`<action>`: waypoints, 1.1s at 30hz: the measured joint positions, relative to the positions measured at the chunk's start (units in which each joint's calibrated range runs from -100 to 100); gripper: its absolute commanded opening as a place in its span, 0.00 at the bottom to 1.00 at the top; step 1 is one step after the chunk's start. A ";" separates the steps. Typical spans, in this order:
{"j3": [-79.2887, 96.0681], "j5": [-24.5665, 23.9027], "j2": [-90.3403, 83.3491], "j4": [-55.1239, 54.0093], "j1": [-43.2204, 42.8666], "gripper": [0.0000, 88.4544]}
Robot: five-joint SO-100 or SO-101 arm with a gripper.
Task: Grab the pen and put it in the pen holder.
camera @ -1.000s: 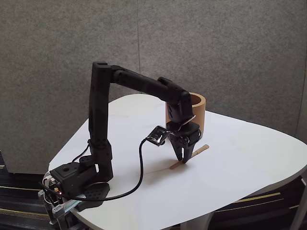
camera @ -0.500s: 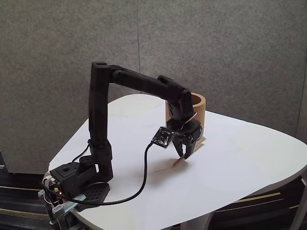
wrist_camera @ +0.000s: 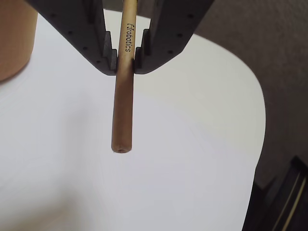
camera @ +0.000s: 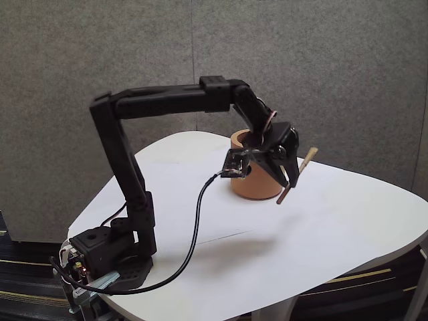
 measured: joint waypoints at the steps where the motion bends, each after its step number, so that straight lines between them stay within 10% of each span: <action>1: 0.00 0.73 -1.86 0.00 -0.22 0.01; 23: 0.00 24.37 -26.84 -0.25 -5.58 0.01; 33: 8.48 47.72 -27.18 -25.34 -15.94 0.01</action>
